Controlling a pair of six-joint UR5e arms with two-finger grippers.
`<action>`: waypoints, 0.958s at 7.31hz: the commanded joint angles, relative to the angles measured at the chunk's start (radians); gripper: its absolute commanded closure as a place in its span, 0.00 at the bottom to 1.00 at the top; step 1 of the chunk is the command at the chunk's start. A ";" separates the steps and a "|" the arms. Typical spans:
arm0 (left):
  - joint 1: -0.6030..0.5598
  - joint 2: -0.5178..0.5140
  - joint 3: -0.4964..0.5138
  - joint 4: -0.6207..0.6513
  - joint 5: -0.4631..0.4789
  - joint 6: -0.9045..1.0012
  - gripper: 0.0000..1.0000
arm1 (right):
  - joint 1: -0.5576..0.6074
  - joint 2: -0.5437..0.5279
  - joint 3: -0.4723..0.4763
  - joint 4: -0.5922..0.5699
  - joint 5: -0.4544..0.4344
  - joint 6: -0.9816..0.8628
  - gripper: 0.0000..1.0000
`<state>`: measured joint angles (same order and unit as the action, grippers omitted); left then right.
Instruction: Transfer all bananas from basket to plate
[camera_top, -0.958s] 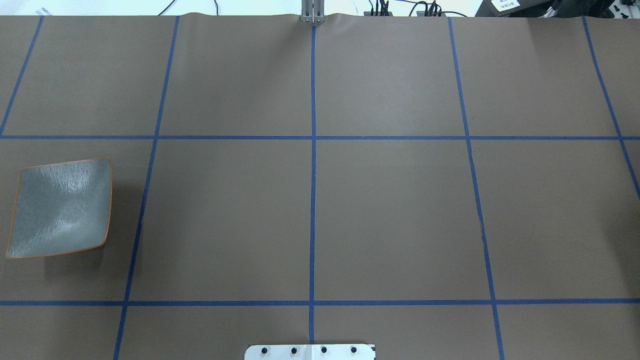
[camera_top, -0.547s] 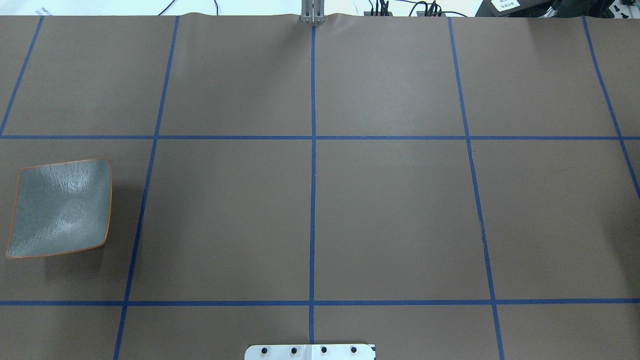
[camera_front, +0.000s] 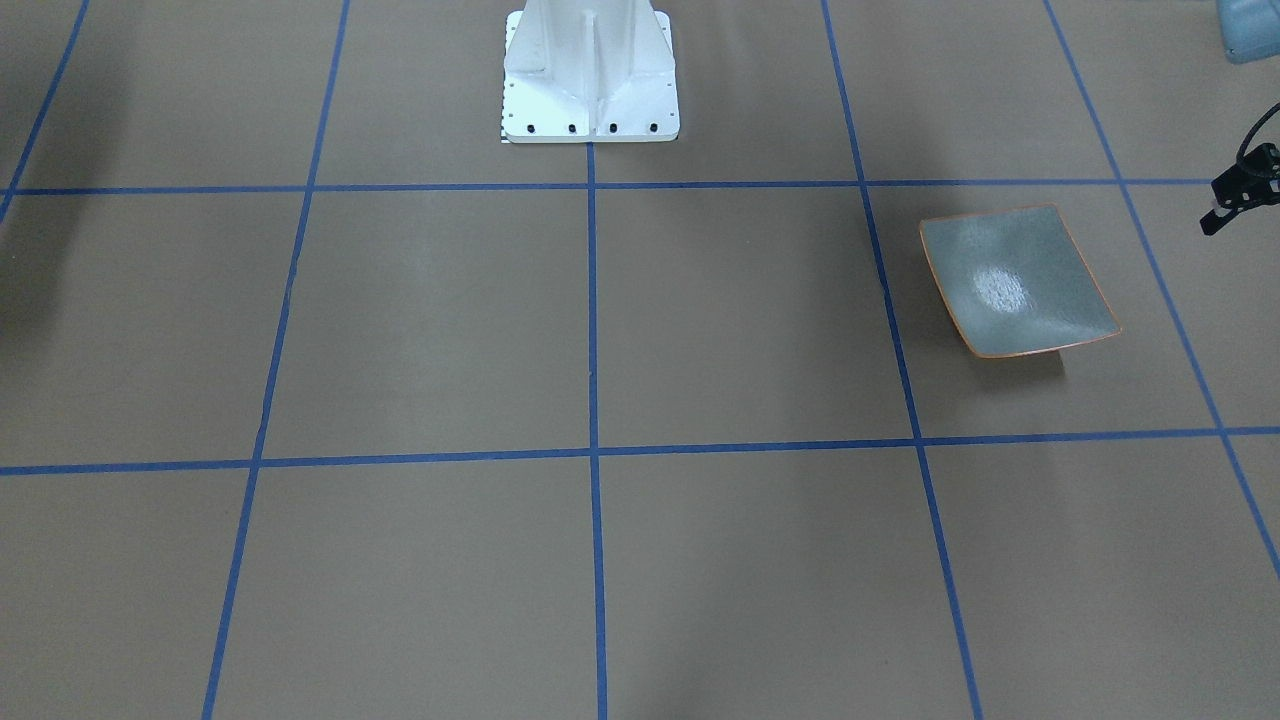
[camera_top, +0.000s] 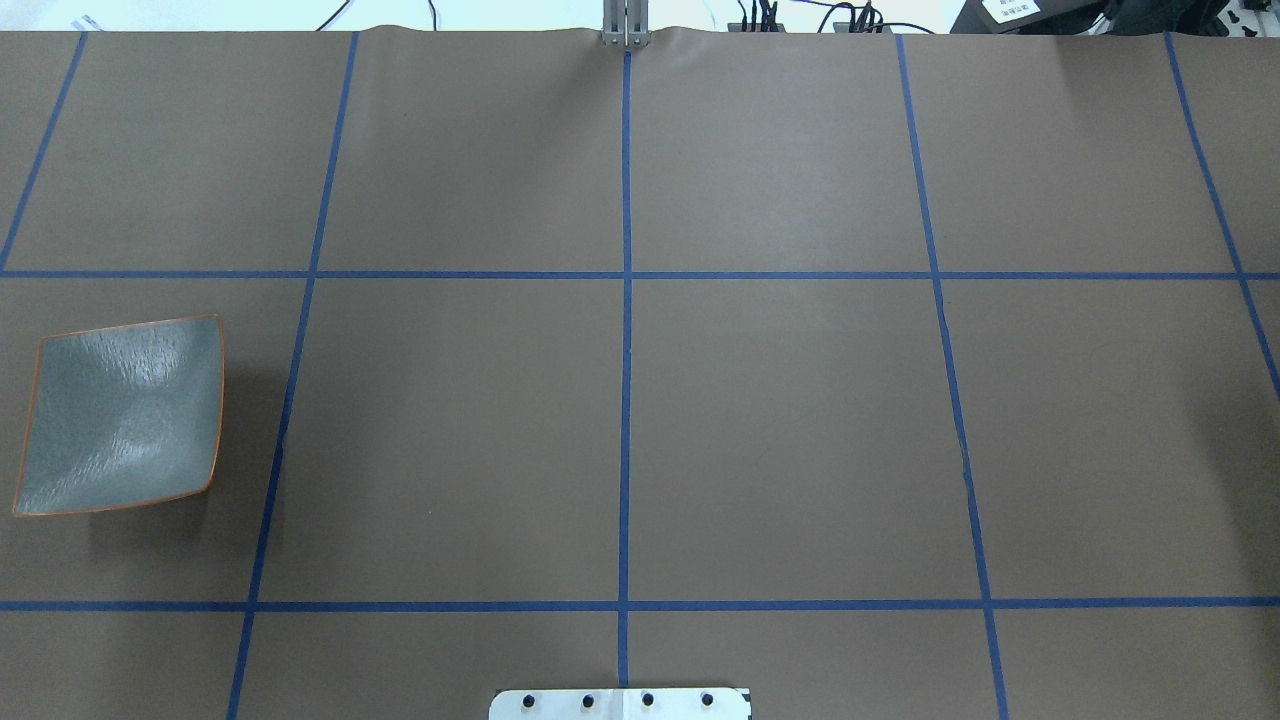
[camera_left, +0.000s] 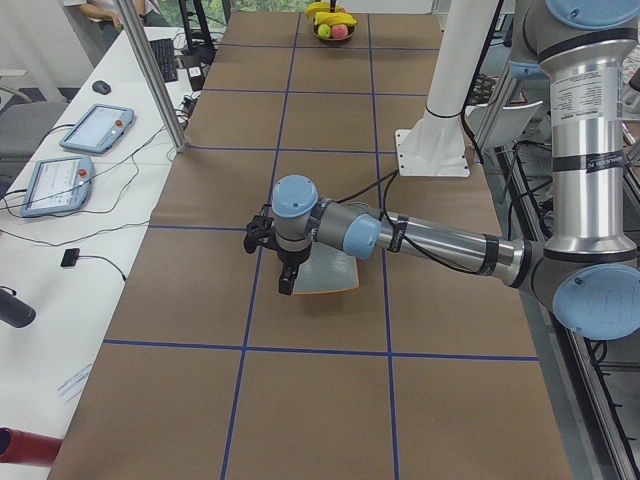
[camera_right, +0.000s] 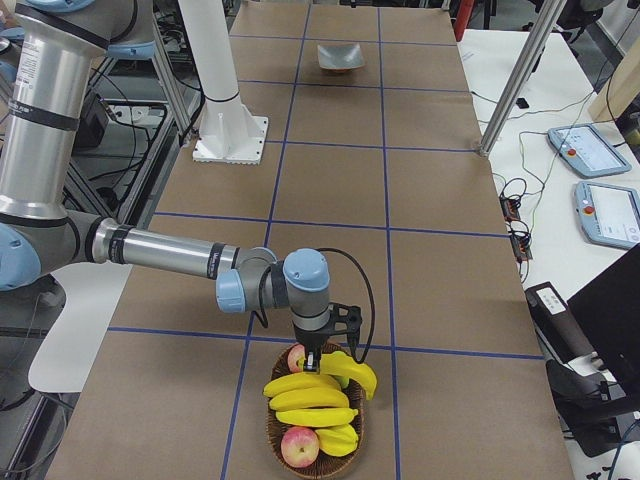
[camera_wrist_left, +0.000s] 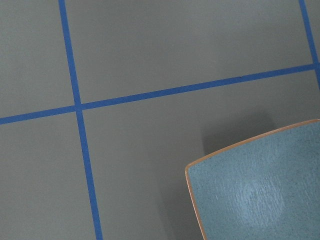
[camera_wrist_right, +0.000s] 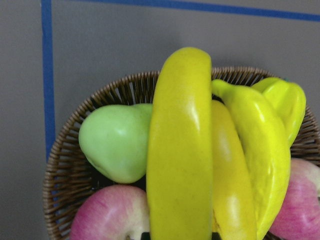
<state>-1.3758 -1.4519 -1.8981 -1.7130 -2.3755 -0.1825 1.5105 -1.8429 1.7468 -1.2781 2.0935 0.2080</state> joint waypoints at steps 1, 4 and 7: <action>0.090 -0.074 0.004 0.001 -0.001 -0.090 0.00 | -0.043 0.066 0.046 0.005 0.058 0.019 1.00; 0.260 -0.366 0.046 0.000 0.002 -0.469 0.01 | -0.301 0.264 0.103 0.000 0.071 0.194 1.00; 0.453 -0.679 0.207 0.000 0.012 -0.770 0.01 | -0.551 0.457 0.120 -0.007 -0.027 0.405 1.00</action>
<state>-0.9954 -2.0076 -1.7688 -1.7099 -2.3651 -0.8477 1.0702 -1.4641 1.8548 -1.2817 2.1214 0.5325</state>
